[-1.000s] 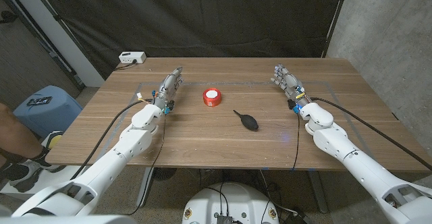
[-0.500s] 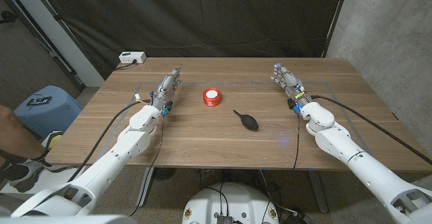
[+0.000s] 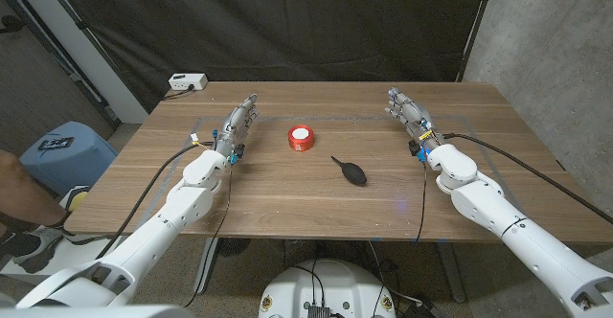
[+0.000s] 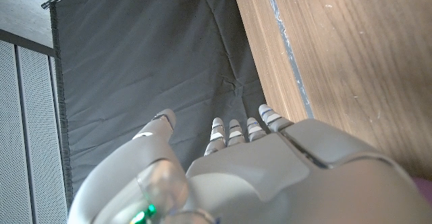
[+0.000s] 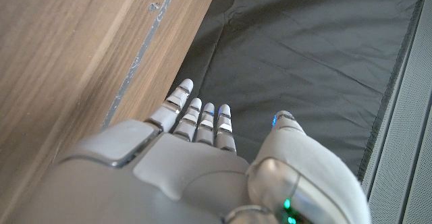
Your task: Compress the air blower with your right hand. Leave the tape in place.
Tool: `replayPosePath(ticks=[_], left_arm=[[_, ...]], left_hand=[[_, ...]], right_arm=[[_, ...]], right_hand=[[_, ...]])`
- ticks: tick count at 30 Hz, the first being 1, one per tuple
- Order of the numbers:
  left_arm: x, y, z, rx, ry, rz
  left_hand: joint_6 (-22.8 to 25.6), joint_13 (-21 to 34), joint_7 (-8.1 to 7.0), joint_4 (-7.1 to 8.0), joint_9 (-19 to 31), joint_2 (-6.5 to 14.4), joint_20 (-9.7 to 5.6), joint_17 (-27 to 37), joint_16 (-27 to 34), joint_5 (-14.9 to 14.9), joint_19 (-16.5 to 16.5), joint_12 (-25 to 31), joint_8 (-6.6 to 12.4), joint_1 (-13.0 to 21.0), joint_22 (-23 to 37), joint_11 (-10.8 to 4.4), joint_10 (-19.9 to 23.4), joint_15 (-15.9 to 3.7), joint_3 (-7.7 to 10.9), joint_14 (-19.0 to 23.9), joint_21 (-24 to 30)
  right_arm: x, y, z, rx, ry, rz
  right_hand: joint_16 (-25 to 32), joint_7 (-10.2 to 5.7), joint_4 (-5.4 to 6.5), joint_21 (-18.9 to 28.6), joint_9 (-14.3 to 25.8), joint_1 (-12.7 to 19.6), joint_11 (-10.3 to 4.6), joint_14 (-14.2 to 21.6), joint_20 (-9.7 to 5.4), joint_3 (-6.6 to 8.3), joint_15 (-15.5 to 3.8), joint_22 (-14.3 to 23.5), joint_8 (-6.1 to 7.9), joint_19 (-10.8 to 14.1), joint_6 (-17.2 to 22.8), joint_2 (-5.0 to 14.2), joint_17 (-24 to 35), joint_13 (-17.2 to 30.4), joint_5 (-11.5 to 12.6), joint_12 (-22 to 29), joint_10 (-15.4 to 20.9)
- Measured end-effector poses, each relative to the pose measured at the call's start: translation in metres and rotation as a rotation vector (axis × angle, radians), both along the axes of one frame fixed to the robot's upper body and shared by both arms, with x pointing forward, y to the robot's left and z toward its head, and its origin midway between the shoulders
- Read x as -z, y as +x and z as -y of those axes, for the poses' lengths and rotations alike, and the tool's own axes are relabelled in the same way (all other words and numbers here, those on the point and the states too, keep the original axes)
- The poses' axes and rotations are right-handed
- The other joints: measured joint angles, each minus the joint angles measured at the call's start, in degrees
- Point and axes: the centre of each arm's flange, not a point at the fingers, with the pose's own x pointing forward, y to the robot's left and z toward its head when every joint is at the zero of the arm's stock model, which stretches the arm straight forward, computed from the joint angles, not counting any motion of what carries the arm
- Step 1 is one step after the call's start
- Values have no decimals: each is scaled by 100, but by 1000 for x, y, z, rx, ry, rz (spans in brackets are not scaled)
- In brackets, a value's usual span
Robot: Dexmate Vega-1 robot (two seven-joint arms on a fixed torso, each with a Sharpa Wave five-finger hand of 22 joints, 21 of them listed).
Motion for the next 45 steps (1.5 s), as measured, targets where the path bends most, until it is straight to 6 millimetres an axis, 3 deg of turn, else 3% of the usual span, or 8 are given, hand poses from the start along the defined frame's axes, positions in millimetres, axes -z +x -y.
replayPosePath(ticks=[18, 45], left_arm=[[-1, 3, -2, 7, -6, 11], [-4, 3, -2, 14, -10, 34]], left_hand=[[0, 1, 0, -47, 0, -30, 0, -1, 0, 0, 0, 0, 0, 29, 0, 0, 0, 0, -1, 0, -38], [0, 2, 0, -118, -1, -29, 32, -1, 0, 0, 32, 0, 0, 30, -1, 0, 0, 0, 24, 0, -38]], right_arm=[[-7, -20, -7, 37, -51, 12], [-20, -51, -22, 163, -200, -38]], right_hand=[[0, 182, -194, 0, -29, 130, 86, -12, 31, 62, 49, 0, 0, -31, 84, -126, -86, -31, 0, 0, -24], [22, 253, -453, 0, -27, 416, 187, 41, 71, 132, 101, -1, 0, 10, 156, -187, -182, -31, -44, 0, 44]])
